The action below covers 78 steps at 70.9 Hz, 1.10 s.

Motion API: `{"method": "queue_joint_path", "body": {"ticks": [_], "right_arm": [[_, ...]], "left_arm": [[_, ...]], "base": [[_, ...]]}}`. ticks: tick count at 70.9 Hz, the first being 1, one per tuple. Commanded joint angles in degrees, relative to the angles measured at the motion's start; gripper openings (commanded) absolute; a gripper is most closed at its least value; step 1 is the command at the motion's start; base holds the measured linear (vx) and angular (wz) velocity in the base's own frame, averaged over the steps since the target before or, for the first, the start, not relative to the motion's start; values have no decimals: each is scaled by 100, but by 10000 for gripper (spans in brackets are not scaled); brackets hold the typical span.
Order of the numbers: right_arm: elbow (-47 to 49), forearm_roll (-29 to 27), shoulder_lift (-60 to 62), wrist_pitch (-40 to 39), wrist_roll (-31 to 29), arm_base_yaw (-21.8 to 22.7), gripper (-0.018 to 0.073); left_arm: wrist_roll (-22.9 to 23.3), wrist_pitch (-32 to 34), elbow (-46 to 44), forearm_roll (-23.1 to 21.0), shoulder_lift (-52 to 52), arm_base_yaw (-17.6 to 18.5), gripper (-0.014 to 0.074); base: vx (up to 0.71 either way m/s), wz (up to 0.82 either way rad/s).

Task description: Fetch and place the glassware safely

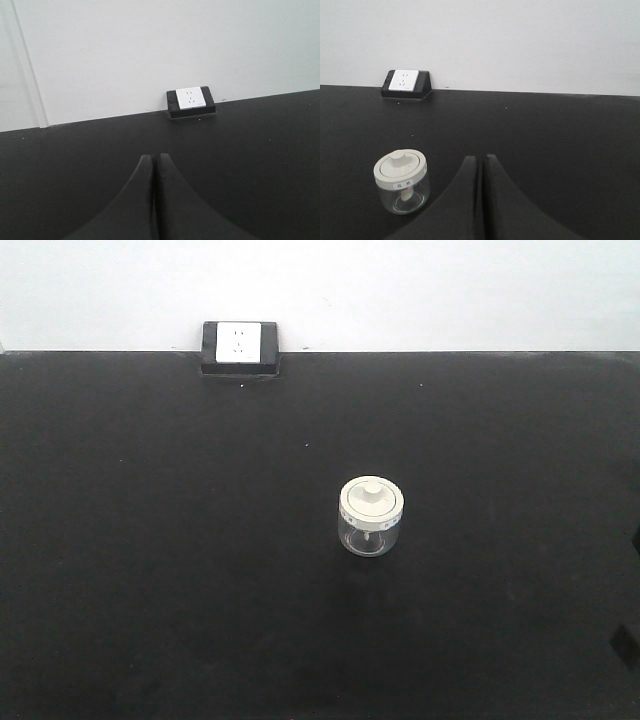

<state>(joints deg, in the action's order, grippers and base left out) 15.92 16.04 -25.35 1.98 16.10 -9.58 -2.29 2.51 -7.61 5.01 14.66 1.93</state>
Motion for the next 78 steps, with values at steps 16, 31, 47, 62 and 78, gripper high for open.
{"method": "queue_joint_path", "body": {"ticks": [16,31,47,62,78], "right_arm": [[-451,14,986,-145,-1,23,-4],[-464,11,1061,-2,3,23,-4],[-464,11,1061,8,3,23,-4],[-464,11,1061,8,3,23,-4],[-464,11,1061,8,3,23,-4]], "left_arm": [[49,401,-150,-19,52,7,-7],[49,401,-150,-19,52,7,-7],[49,401,-150,-19,52,7,-7],[49,401,-150,-19,52,7,-7],[49,401,-150,-19,52,7,-7]], "base": [[0,0],[0,0],[0,0],[0,0],[0,0]]}}
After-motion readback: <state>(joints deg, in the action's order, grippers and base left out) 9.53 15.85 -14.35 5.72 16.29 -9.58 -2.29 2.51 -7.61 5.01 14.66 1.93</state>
